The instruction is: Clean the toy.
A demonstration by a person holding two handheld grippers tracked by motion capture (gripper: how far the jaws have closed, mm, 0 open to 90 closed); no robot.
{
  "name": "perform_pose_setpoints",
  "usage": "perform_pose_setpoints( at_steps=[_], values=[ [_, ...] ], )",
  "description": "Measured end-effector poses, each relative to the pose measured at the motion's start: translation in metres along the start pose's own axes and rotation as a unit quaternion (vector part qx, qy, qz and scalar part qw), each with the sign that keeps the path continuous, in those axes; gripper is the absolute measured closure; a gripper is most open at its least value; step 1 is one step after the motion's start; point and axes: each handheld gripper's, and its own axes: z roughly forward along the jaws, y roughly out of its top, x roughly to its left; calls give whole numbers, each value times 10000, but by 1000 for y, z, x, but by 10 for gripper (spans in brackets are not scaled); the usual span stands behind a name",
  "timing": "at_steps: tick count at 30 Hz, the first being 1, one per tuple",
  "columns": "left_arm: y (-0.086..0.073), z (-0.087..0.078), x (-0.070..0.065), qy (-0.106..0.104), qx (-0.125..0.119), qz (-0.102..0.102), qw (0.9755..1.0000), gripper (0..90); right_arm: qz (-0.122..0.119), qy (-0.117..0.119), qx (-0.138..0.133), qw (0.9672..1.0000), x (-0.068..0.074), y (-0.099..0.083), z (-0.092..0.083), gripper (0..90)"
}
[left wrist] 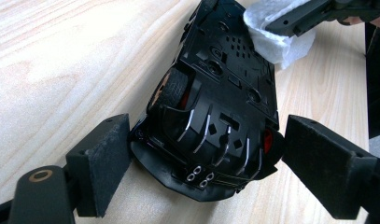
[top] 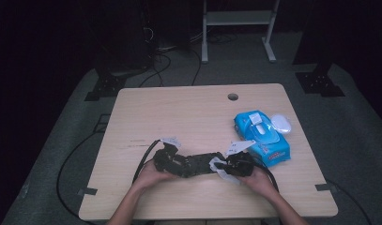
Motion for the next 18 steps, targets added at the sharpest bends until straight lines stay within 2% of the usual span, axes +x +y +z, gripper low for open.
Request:
perform_pose_setpoints(
  at_steps=[5,7,9,12,18],
  values=[
    [-3,-6,5,-36,-100,-190,9998,159,-8,39,-1,10000,0,0,0,802],
    [-3,-8,7,-93,-190,-249,9995,202,-28,24,-25,10000,1,-1,-1,802],
    [-3,-7,7,-97,-130,-243,9996,231,-27,46,-24,10000,1,-1,-1,803],
    [-4,-4,8,-197,-36,-348,9992,234,-28,51,-28,10000,2,-1,-1,804],
    [-3,1,6,-147,8,-448,9989,234,-77,58,-56,9999,5,-3,-2,808]
  ],
)
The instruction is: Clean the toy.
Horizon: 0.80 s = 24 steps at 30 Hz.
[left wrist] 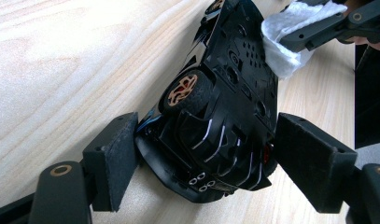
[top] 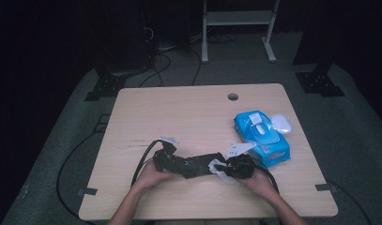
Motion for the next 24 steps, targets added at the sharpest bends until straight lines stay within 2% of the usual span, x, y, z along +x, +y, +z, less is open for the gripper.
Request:
perform_pose_setpoints(
  at_steps=[8,12,15,17,20,23,24],
  values=[
    [1,2,-3,64,-17,-34,10000,242,-4,-49,-13,10000,2,-1,-1,808],
    [1,1,-7,187,-44,188,9996,243,-35,-71,-26,10000,3,-2,-2,808],
    [1,1,-13,376,-93,391,9985,242,-18,-40,-25,10000,4,-3,-3,808],
    [2,2,-18,563,-127,617,9964,242,-8,-7,-5,10000,4,-2,-3,809],
    [3,4,-26,872,-145,938,9917,240,-32,15,-15,10000,5,-3,-5,809],
    [3,6,-30,990,-217,1100,9888,238,-36,-5,-23,10000,6,-5,-6,809],
    [2,5,-31,1052,-226,1204,9869,238,-22,6,-22,10000,5,-5,-6,809]
  ],
)
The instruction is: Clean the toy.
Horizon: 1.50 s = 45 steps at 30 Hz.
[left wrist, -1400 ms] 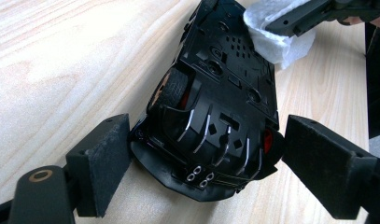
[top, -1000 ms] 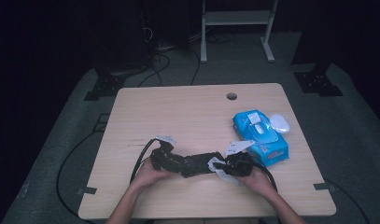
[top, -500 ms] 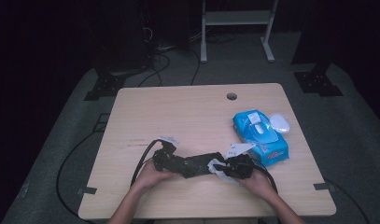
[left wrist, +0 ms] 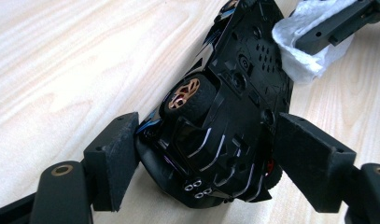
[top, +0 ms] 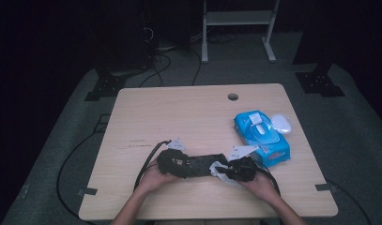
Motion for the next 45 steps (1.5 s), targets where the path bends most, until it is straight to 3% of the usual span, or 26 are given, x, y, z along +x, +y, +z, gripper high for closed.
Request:
perform_pose_setpoints(
  at_steps=[7,12,14,16,18,19,20,21,23,26,30,33,36,40,45],
  values=[
    [0,-1,-12,438,-78,579,9973,239,12,-56,2,10000,2,-2,-1,809],
    [0,0,-22,900,-151,1102,9897,240,28,-123,-8,9999,1,-2,0,808],
    [-1,0,-24,976,-196,1153,9883,240,44,-143,-9,9999,1,-3,0,808],
    [-3,-3,-24,946,-338,1149,9883,262,66,-139,-18,9999,-1,-3,0,808],
    [-4,-11,-21,768,-683,1122,9884,411,82,-211,100,9997,-3,-4,1,807],
    [-4,-12,-22,766,-644,1139,9884,453,67,-219,229,9995,-3,-6,5,807],
    [-4,-9,-22,816,-498,1151,9887,437,39,-232,321,9992,-3,-10,8,806],
    [-5,-8,-22,777,-504,1149,9890,433,23,-233,404,9989,-1,-12,12,806],
    [-6,-5,-22,721,-408,1192,9894,434,14,-230,388,9990,-1,-10,12,805],
    [-7,1,-24,732,-232,1305,9885,449,54,-183,288,9994,-1,-7,9,805],
    [-6,2,-24,619,-252,1295,9893,479,53,-138,223,9996,0,-6,5,805],
    [-6,1,-23,534,-273,1250,9903,503,192,93,-38,9998,1,-1,-2,805],
    [-6,1,-20,408,-310,1164,9919,525,163,180,-329,9992,6,11,-12,806],
    [-6,1,-20,286,-377,1095,9929,568,29,71,-666,9978,13,35,-16,806],
    [-5,1,-22,333,-347,1161,9921,585,-360,-221,-614,9972,28,60,11,805]
  ],
)
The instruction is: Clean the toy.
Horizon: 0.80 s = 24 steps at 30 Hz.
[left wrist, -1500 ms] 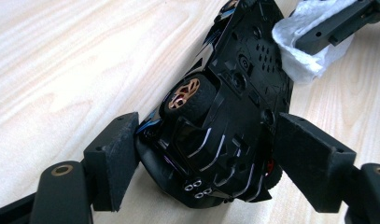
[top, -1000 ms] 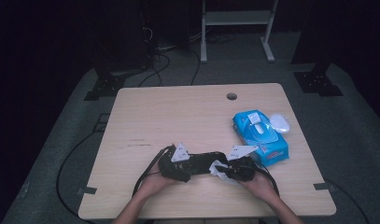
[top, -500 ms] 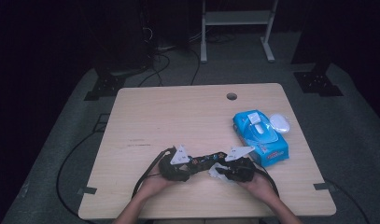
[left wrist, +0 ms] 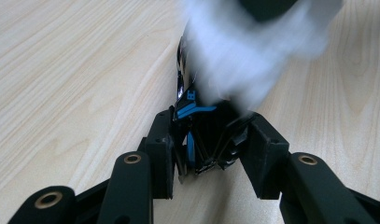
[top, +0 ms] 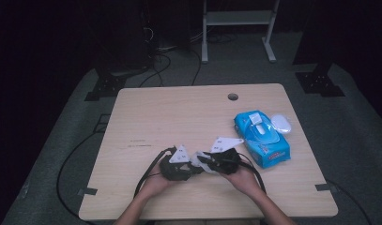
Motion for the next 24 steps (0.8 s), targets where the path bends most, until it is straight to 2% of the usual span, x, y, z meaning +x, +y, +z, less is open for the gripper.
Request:
perform_pose_setpoints(
  at_steps=[2,5,12,14,16,19,21,23,24],
  values=[
    [0,0,0,-1,3,18,10000,586,-110,-35,70,9999,5,2,11,805],
    [0,0,0,-6,-6,19,10000,585,-339,-285,106,9990,7,0,15,805],
    [0,1,-1,-52,-23,50,10000,585,-119,-733,51,9972,-16,-19,-6,806],
    [1,1,-1,-56,-34,13,10000,585,12,-699,7,9976,-17,-20,-7,806],
    [0,2,-1,-70,-74,-56,9999,585,-25,-617,-34,9981,-12,-17,-5,806],
    [0,2,0,-53,-68,-48,10000,585,-131,-315,-74,9994,2,-11,5,805],
    [0,1,1,-60,-77,-80,9999,586,-280,-345,-24,9990,6,-8,8,806],
    [-1,1,1,-51,-70,-77,9999,586,-263,-434,14,9987,1,-10,4,806],
    [-1,1,1,-44,-57,-58,10000,586,-253,-567,34,9981,-4,-13,0,806]
  ],
)
